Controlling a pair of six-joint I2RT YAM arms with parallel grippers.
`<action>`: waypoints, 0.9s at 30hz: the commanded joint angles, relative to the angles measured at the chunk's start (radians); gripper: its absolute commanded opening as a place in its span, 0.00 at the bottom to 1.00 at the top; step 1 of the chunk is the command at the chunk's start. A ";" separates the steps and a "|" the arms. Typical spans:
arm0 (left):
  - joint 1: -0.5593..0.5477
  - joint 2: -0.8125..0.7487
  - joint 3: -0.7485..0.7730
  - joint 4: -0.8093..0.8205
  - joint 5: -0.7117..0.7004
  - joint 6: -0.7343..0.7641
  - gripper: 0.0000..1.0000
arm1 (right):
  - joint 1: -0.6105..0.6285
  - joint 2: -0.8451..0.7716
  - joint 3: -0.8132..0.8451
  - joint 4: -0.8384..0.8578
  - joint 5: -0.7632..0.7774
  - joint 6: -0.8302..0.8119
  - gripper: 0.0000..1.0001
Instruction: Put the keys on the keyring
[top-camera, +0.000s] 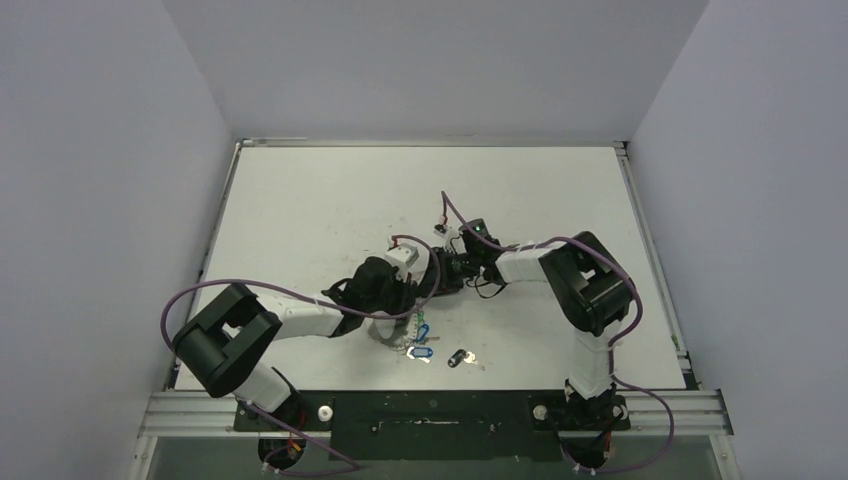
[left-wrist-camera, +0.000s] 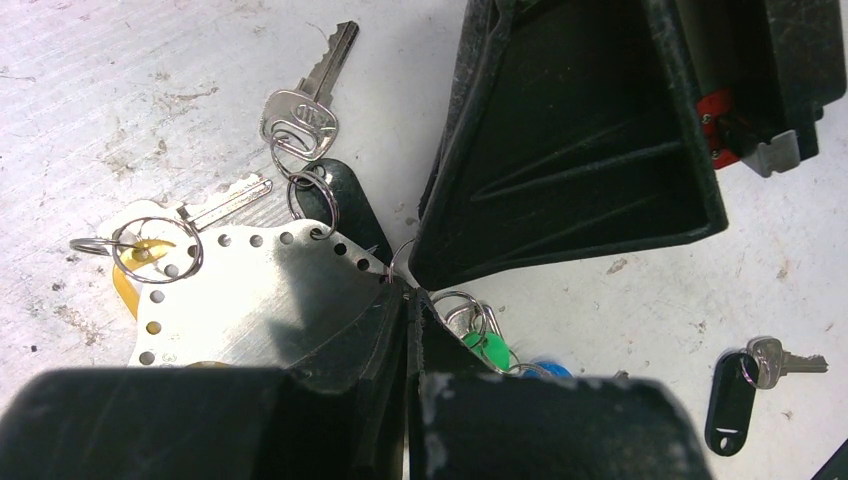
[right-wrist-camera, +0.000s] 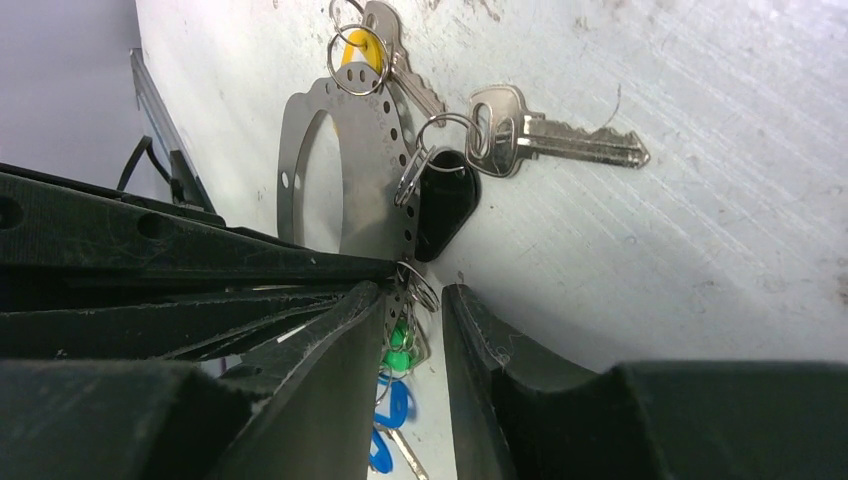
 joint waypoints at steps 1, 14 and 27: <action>-0.005 0.004 -0.034 -0.035 -0.033 0.023 0.00 | -0.005 0.040 0.034 -0.001 0.039 -0.067 0.30; -0.005 0.019 -0.037 -0.018 -0.038 0.022 0.00 | -0.004 0.060 -0.048 0.229 -0.124 0.039 0.22; -0.002 -0.047 -0.077 0.089 -0.026 -0.008 0.00 | 0.001 -0.016 -0.004 0.081 -0.119 -0.050 0.00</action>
